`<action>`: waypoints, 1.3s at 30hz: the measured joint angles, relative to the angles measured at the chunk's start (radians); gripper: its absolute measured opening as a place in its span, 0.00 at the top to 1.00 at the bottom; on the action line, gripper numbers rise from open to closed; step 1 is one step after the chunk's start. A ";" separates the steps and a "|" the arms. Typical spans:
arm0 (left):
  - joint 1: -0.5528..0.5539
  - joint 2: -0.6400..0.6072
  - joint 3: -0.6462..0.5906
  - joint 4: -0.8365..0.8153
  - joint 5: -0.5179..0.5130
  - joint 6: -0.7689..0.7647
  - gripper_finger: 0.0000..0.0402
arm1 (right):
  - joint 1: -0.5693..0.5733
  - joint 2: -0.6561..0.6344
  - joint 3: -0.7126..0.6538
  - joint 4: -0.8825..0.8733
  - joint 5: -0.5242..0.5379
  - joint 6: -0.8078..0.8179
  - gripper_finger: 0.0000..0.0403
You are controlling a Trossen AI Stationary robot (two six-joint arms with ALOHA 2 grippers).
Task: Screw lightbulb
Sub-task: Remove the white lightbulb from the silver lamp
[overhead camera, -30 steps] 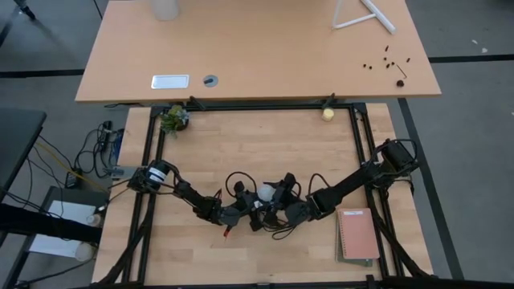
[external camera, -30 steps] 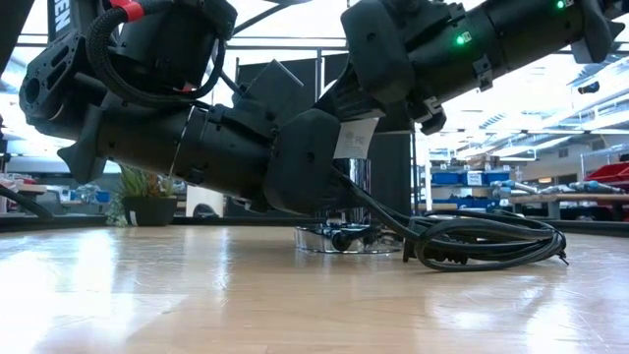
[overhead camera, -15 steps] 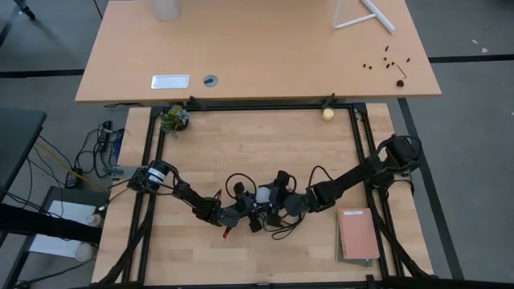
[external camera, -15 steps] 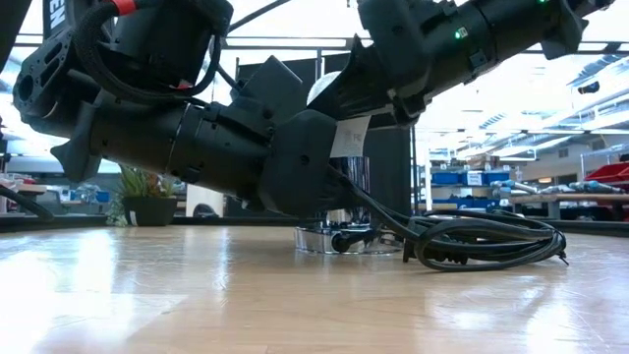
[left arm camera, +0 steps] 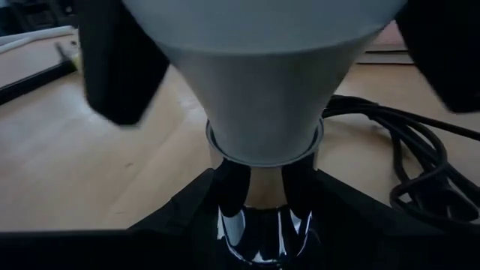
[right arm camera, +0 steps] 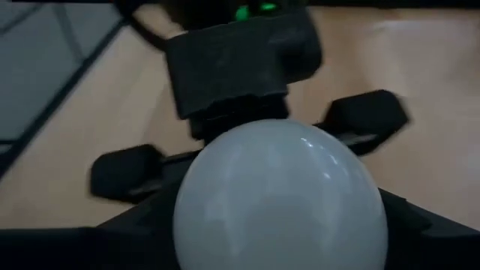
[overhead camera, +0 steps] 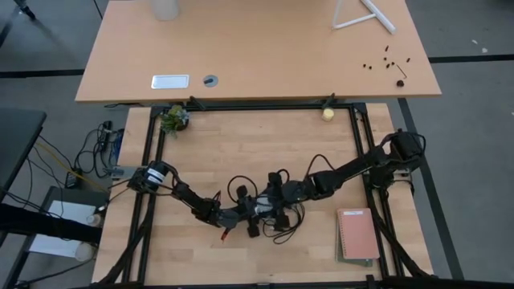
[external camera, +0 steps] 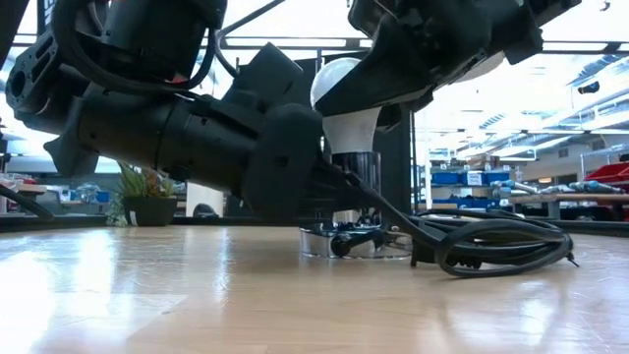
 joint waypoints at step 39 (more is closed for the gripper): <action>0.003 0.003 -0.002 0.048 0.031 0.089 0.53 | -0.005 -0.151 0.274 -0.917 0.032 0.150 0.01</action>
